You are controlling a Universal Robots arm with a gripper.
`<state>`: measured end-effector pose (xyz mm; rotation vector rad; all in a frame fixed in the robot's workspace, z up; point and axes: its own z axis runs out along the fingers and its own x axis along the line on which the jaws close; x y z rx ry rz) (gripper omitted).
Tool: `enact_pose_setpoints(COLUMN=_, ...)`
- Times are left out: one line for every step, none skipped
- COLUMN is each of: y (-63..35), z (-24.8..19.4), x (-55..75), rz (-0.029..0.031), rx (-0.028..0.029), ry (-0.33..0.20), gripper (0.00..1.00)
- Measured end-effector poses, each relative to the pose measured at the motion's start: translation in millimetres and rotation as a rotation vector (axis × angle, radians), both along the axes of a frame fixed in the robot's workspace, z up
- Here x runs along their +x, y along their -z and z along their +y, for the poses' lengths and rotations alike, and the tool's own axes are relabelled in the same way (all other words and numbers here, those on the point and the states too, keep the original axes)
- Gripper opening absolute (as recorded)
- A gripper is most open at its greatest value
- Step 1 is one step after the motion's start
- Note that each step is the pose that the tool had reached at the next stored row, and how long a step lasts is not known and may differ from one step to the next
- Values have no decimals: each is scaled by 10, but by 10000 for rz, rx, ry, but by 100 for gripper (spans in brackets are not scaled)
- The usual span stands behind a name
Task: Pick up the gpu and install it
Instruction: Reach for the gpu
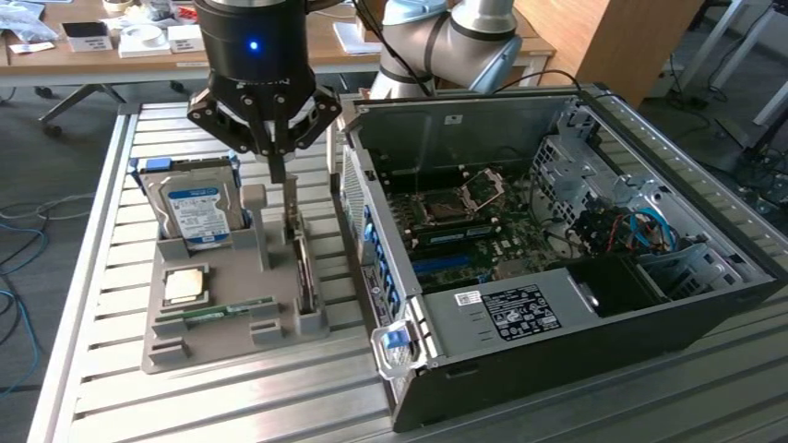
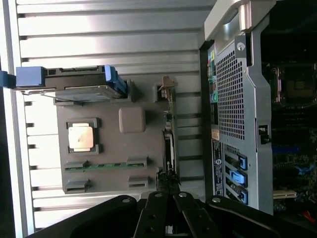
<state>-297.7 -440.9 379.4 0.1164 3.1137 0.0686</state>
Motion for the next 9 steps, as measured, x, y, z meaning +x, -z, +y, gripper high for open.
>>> enact_pose_setpoints(y=0, z=-9, x=0, rz=0, rx=-2, ry=0, gripper=11)
enact_pose_setpoints(y=0, z=-14, x=0, rz=0, rx=-1, ry=0, gripper=11)
enact_pose_setpoints(y=0, z=-14, x=0, rz=0, rx=-2, ry=0, gripper=11)
enact_pose_setpoints(y=0, z=-14, x=0, rz=0, rx=-1, ry=1, gripper=11)
enact_pose_setpoints(y=0, z=-14, x=0, rz=-1, rx=-1, ry=1, gripper=11)
enact_pose_setpoints(y=0, z=-15, x=0, rz=0, rx=-2, ry=0, gripper=11)
enact_pose_setpoints(y=0, z=-15, x=0, rz=0, rx=-2, ry=1, gripper=11)
enact_pose_setpoints(y=0, z=-16, x=0, rz=0, rx=-2, ry=0, gripper=11)
enact_pose_setpoints(y=0, z=-18, x=0, rz=0, rx=-1, ry=0, gripper=11)
